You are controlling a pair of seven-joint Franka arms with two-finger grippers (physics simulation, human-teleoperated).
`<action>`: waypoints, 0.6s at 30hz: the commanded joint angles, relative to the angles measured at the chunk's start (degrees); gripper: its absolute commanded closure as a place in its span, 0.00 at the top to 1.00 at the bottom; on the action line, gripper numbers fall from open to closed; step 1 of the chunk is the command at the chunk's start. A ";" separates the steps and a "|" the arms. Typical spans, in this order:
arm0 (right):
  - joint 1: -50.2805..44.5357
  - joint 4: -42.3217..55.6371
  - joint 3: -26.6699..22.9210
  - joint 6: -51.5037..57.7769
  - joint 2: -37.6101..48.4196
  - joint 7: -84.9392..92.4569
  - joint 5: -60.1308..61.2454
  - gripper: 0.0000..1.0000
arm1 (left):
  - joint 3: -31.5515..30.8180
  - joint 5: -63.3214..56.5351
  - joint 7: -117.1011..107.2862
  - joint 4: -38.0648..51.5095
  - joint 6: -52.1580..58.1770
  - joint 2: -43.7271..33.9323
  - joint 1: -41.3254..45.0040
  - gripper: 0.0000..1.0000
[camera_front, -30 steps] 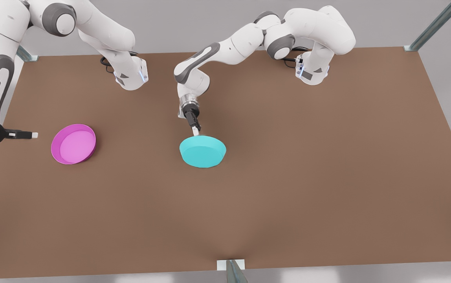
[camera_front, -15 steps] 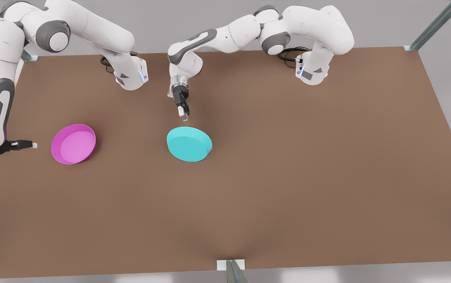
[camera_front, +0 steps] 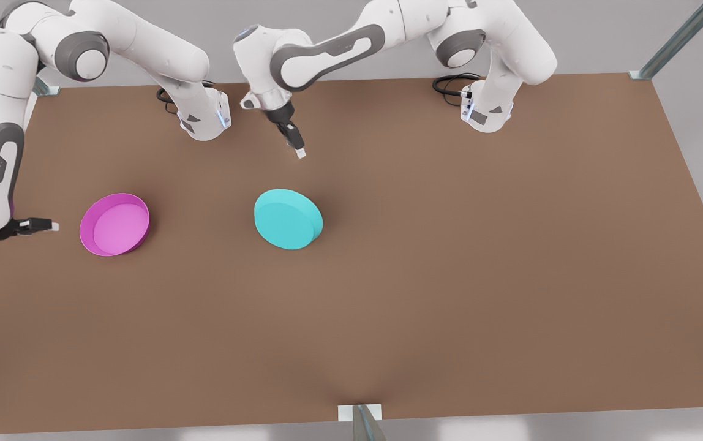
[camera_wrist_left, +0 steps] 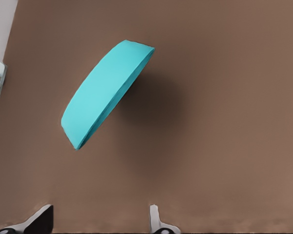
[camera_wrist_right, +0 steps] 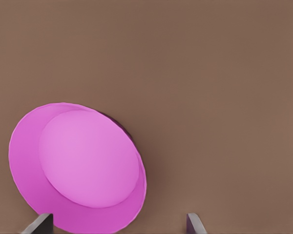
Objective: Flip the blue plate over with the left arm, and stack the pink plate on top of the blue plate with the right arm
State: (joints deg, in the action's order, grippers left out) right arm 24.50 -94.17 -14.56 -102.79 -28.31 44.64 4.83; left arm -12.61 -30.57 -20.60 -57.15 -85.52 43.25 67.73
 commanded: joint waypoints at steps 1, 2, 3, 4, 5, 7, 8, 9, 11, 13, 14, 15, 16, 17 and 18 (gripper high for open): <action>0.10 -0.22 -0.03 -0.30 -0.08 0.01 0.00 1.00 | 0.05 12.64 -0.06 -0.07 1.05 -0.27 -0.05 1.00; 0.81 -2.24 -0.03 -2.32 0.18 0.01 0.00 1.00 | 0.05 12.55 0.12 -0.16 6.50 -2.38 -1.02 1.00; 1.42 -2.24 0.06 -2.33 -0.08 0.01 0.09 1.00 | -0.04 12.47 0.29 -0.68 13.79 -3.61 -2.60 1.00; 1.69 -2.16 0.06 -2.59 -0.17 0.01 0.26 1.00 | -0.13 13.34 0.47 -2.35 19.85 -4.93 -7.42 1.00; 2.21 -2.24 0.15 -2.68 -0.26 -0.43 0.70 1.00 | 0.13 12.12 0.29 -5.15 26.43 -5.11 -11.29 1.00; 2.57 -2.95 0.32 -2.50 -0.87 -0.16 2.28 1.00 | 0.48 12.56 -0.67 -14.92 30.94 -7.65 -24.22 0.99; 3.18 -2.68 0.32 -2.42 -2.19 1.32 3.96 1.00 | 1.89 12.64 -0.59 -19.49 27.09 -13.45 -31.95 1.00; 3.97 -2.42 1.82 -2.50 -2.81 3.18 4.13 1.00 | 2.77 12.99 -0.50 -23.62 22.25 -19.16 -39.42 1.00; 4.68 -2.24 2.87 -2.68 -3.95 3.53 4.13 1.00 | 3.03 16.16 2.58 -24.24 9.07 -25.76 -54.10 1.00; 4.68 -2.16 2.96 -4.00 -4.91 4.84 4.22 1.00 | 8.56 29.07 6.44 -22.22 -4.82 -30.68 -62.55 1.00; 4.68 -2.07 3.05 -4.96 -5.27 5.81 4.31 1.00 | 10.06 30.13 6.71 -18.80 -4.39 -30.68 -62.55 1.00; 4.76 -1.98 3.05 -4.96 -6.32 5.81 4.92 1.00 | 12.70 30.31 12.14 -17.04 -3.87 -30.86 -62.72 1.00; 4.76 -1.45 3.05 -4.96 -6.76 5.81 4.92 1.00 | 13.05 29.17 23.02 -16.51 4.81 -33.05 -62.72 1.00; 4.94 -1.45 3.05 -4.96 -7.11 5.81 4.92 1.00 | 13.23 26.70 28.59 -26.85 6.71 -39.28 -62.72 1.00; 4.94 -1.63 3.05 -4.17 -7.29 5.90 4.92 1.00 | 13.23 26.97 26.58 -34.51 -2.89 -43.25 -62.72 1.00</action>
State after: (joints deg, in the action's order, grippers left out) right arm 29.37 -96.08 -11.51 -106.66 -35.52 50.74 9.67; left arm 0.55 -4.80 5.69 -94.74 -90.42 -1.84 4.49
